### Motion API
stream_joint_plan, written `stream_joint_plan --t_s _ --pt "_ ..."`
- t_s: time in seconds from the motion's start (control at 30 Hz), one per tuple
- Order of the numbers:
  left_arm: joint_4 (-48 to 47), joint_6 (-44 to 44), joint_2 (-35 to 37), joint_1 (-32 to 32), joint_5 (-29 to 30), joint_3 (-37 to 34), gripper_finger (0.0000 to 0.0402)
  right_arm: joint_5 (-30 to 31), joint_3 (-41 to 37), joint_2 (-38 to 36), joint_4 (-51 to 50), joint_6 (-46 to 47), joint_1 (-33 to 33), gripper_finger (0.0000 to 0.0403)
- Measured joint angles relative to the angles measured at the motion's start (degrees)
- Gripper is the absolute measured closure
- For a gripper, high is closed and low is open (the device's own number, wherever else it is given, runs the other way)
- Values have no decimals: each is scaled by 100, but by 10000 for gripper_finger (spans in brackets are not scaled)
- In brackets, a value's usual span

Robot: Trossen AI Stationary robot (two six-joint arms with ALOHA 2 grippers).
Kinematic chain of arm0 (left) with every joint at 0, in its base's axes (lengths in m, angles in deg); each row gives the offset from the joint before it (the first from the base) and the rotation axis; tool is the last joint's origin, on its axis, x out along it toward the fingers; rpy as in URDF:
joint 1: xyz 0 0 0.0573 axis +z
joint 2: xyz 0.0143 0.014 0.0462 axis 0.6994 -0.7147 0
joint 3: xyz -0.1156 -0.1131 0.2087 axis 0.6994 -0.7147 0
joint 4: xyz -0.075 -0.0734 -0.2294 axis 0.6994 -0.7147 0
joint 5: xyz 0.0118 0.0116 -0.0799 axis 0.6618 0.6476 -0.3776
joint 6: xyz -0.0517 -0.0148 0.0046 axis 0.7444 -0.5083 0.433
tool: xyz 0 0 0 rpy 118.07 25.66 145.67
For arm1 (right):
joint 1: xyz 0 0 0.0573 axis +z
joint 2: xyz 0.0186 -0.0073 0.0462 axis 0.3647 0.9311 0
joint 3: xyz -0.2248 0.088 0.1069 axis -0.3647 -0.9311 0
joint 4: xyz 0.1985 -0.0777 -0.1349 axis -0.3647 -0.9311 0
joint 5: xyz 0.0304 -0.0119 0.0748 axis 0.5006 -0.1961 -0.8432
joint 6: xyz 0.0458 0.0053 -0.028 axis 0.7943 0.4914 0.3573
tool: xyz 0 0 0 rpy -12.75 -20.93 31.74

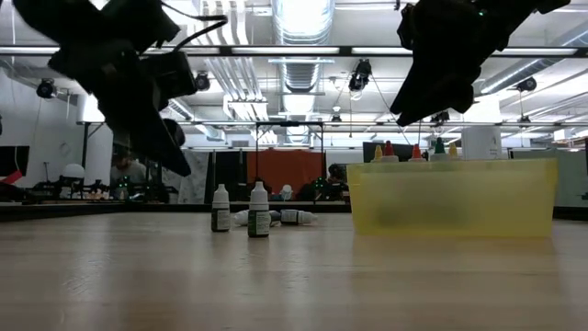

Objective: Pick & Place food coloring
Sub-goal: Put the small black food coloring bottle into the yellow bin

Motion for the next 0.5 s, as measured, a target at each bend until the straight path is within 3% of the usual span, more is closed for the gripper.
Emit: stream_joint_plan --t_s 0.27,0.5 --pt "2490 155 -21 2 390 -1294 178 2 -2 -2 -28 -145 -4 232" --pt "2732 10 -23 2 665 -1660 178 0 -2 0 -19 -130 -2 232"
